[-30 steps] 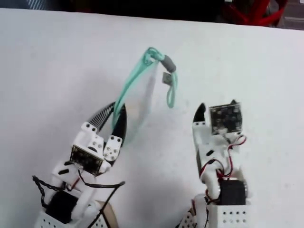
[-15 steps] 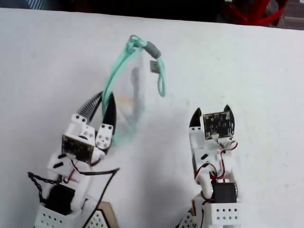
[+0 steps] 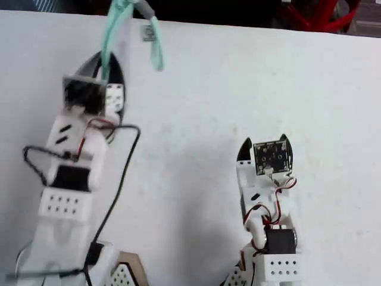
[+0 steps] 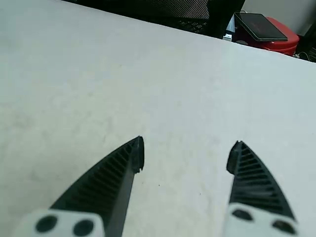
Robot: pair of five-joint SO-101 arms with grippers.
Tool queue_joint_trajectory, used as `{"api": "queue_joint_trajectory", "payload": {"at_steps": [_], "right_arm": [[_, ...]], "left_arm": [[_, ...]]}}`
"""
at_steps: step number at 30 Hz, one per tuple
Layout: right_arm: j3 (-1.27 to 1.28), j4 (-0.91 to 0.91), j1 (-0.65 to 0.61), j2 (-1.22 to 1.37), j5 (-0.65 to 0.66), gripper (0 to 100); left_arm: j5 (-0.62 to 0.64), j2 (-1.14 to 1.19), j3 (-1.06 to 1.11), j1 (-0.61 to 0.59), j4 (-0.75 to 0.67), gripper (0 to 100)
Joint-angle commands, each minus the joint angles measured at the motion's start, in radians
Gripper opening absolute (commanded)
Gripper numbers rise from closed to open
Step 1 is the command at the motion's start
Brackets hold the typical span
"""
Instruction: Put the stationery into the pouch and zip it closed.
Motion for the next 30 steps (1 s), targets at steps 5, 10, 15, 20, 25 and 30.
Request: {"api": "queue_joint_trajectory", "payload": {"at_steps": [5,10,15,20,25,30], "right_arm": [[0.02,-0.073,0.021,-0.007,-0.003,26.5],[0.041,-0.116,0.039,-0.007,-0.008,26.5],[0.041,-0.117,0.042,-0.007,-0.008,26.5],[0.041,-0.117,0.042,-0.007,-0.006,26.5],[0.041,-0.117,0.044,-0.007,-0.003,26.5],[0.041,-0.117,0.044,-0.007,-0.003,26.5]], "left_arm": [[-0.256,0.133,-0.017,0.183,-0.236,2],[-0.31,0.257,0.026,0.229,-0.394,2],[-0.313,0.334,0.028,0.291,-0.296,2],[-0.31,0.406,0.025,0.358,-0.285,6],[-0.198,0.426,-0.005,0.398,-0.147,19],[0.023,0.433,-0.227,0.361,0.252,25]]}}
